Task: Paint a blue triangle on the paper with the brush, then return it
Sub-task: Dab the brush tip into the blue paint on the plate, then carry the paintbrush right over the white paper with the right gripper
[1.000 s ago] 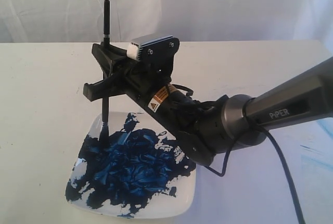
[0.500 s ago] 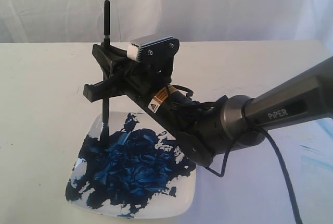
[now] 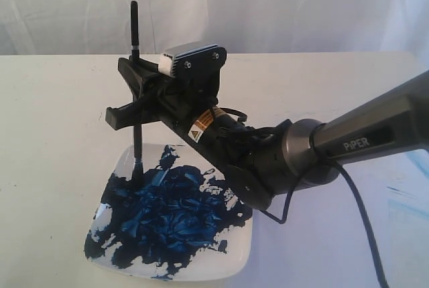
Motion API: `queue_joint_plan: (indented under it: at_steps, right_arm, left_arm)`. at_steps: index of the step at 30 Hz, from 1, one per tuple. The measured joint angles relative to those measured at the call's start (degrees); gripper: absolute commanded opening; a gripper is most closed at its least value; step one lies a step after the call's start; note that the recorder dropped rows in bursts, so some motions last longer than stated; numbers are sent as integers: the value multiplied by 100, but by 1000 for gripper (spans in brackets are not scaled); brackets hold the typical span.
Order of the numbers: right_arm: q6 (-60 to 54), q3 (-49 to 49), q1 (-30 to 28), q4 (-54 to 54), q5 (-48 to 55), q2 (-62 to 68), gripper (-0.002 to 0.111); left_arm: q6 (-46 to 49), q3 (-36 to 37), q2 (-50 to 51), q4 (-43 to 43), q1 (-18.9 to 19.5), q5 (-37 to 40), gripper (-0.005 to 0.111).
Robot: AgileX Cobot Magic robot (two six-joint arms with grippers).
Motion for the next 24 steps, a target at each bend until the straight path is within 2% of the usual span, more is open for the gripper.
queue_joint_plan:
  at_steps: [8, 14, 19, 24]
  right_arm:
    - [-70, 0, 0, 0, -250, -63, 0]
    - [-204, 352, 0, -11, -283, -695, 0]
    - [-789, 1198, 0, 184, -292, -1583, 0]
    - [-1087, 2400, 0, 1135, -292, -2924, 0]
  left_arm:
    - [0, 0, 0, 0, 0, 0, 0]
    - [0, 0, 0, 0, 0, 0, 0]
    - [0, 0, 0, 0, 0, 0, 0]
    - [0, 0, 0, 0, 0, 0, 0]
